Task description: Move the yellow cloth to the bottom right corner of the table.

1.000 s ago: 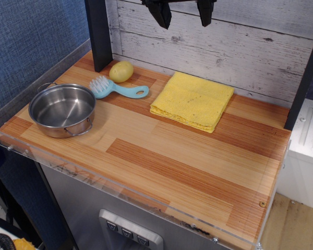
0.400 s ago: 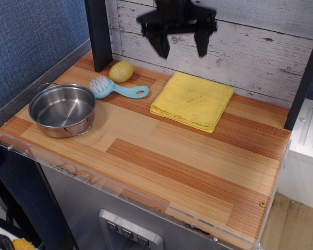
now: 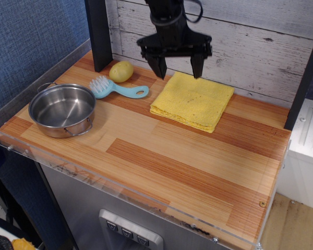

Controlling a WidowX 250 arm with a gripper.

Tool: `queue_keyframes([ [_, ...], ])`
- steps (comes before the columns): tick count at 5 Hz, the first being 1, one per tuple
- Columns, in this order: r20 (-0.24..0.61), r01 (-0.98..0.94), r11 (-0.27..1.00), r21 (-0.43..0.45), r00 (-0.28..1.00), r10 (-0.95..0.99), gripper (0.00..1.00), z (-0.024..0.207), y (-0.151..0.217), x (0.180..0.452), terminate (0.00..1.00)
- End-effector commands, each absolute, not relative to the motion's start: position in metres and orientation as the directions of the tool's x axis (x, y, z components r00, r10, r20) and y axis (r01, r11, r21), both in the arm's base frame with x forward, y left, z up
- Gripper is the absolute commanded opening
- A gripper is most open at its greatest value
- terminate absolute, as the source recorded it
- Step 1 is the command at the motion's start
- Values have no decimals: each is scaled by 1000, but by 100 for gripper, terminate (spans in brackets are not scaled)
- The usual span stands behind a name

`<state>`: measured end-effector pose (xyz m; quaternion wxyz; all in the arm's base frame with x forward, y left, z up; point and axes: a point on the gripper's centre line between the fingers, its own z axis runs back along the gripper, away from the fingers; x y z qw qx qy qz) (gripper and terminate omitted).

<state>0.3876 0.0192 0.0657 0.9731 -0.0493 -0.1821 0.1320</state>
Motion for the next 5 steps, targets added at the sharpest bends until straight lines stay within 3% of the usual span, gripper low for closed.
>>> queue_keyframes([
  [1, 330, -210, 967, -146, 911, 247, 100, 51, -1, 395, 0],
  [3, 308, -217, 969, -120, 919, 244, 100, 27, -15, 396, 0],
  [5, 292, -175, 981, -84, 937, 192, 100, 13, -37, 379, 0],
])
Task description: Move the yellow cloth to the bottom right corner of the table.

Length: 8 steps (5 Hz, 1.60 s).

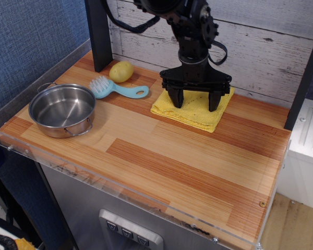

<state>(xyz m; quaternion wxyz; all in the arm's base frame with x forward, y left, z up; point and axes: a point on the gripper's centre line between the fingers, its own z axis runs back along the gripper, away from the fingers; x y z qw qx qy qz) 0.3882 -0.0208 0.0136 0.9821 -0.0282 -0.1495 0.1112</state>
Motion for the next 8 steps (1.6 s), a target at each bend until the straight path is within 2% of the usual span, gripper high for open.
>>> queue_keyframes([
  [1, 269, -122, 989, -88, 953, 142, 100, 9, -60, 362, 0],
  [4, 221, -2, 993, -117, 975, 28, 100, 15, -104, 297, 0],
  [7, 180, 129, 989, -71, 977, -114, 100, 0, -108, 232, 0],
  [8, 172, 141, 988, -68, 977, -127, 100, -1, -107, 221, 0],
])
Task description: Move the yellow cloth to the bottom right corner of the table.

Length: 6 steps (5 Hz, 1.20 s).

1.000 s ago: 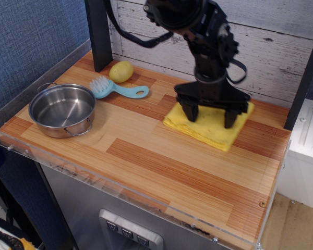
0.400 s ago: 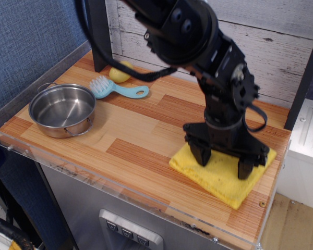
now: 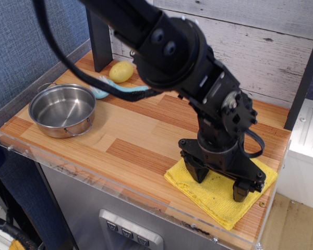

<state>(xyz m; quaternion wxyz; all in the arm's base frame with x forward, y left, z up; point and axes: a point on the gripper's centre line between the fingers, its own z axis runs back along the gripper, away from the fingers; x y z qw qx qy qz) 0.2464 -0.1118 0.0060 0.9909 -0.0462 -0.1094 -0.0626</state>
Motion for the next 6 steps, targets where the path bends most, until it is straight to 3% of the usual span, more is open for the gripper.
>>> queue_keyframes([
  [1, 188, 121, 990, -70, 976, -106, 100, 8, -104, 224, 0],
  [3, 274, 27, 992, -122, 962, 8, 100, 52, -89, 248, 0],
  [6, 389, -12, 992, -122, 919, 59, 100, 108, -86, 257, 0],
])
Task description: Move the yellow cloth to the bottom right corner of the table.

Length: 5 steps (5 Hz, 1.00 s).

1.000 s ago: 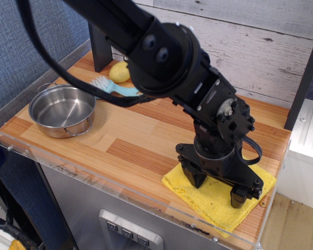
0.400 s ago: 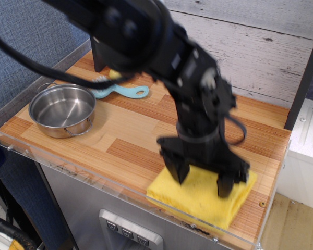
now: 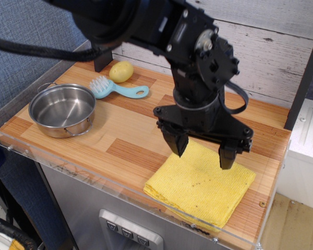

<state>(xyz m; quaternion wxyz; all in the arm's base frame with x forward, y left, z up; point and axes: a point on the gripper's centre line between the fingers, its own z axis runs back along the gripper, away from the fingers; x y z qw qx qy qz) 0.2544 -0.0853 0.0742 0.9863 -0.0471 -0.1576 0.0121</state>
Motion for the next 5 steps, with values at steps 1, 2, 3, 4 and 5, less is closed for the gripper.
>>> queue_keyframes([
  [1, 437, -17, 990, -142, 896, 78, 100, 139, -88, 257, 0],
  [2, 484, -22, 986, -165, 869, 101, 100, 168, -87, 256, 0],
  [3, 490, -15, 984, -179, 865, 102, 100, 177, -86, 254, 0],
  [4, 490, -15, 984, -179, 865, 102, 100, 177, -86, 254, 0],
  [5, 490, -15, 984, -179, 865, 102, 100, 177, -86, 254, 0],
])
